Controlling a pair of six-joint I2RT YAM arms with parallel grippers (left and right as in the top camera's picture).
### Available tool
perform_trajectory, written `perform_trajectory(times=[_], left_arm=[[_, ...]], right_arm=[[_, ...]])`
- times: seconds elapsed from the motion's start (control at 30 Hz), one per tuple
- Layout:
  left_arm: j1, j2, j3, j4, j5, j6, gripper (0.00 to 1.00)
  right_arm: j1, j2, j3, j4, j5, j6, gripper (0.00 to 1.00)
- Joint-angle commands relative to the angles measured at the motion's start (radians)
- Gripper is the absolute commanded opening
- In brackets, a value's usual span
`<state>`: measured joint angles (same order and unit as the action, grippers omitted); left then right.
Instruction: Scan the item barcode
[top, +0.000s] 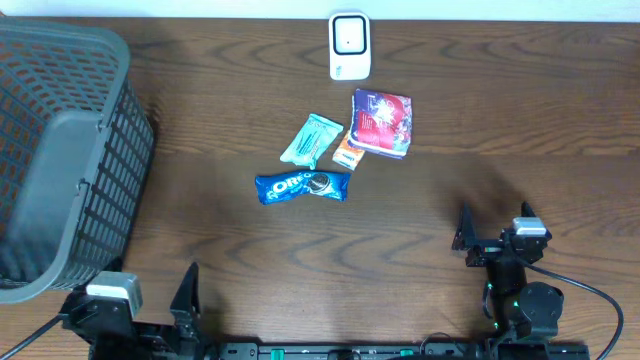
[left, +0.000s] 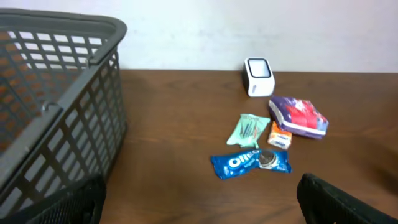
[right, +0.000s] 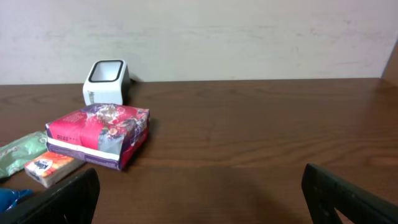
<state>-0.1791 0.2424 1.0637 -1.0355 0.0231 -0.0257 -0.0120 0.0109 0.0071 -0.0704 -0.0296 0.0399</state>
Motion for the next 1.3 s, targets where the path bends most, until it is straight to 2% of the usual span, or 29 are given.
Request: perform_trajectory(times=[0.0, 0.33, 0.5, 0.77, 1.1, 1.27], left_arm=[[-0.003, 0.003, -0.054, 0.055, -0.026, -0.002, 0.98], [-0.003, 0.004, -0.291, 0.336, -0.048, -0.001, 0.98], [-0.003, 0.004, -0.325, 0.379, -0.082, 0.015, 0.98], [-0.003, 0.018, -0.482, 0.497, -0.099, -0.002, 0.98], [-0.003, 0.018, -0.492, 0.484, -0.121, -0.002, 0.98], [-0.003, 0.018, -0.492, 0.396, -0.121, -0.002, 0.98]], right_arm=[[-0.013, -0.005, -0.002, -0.004, -0.002, -0.011, 0.99], [-0.013, -0.005, -0.002, -0.004, -0.002, -0.011, 0.99], [-0.013, -0.005, -0.002, -0.004, -0.002, -0.011, 0.99], [-0.013, -0.005, -0.002, -0.004, -0.002, -0.011, 0.99], [-0.013, -0.005, -0.002, -0.004, -0.002, -0.011, 0.99], [-0.013, -0.005, -0.002, -0.004, -0.002, -0.011, 0.99]])
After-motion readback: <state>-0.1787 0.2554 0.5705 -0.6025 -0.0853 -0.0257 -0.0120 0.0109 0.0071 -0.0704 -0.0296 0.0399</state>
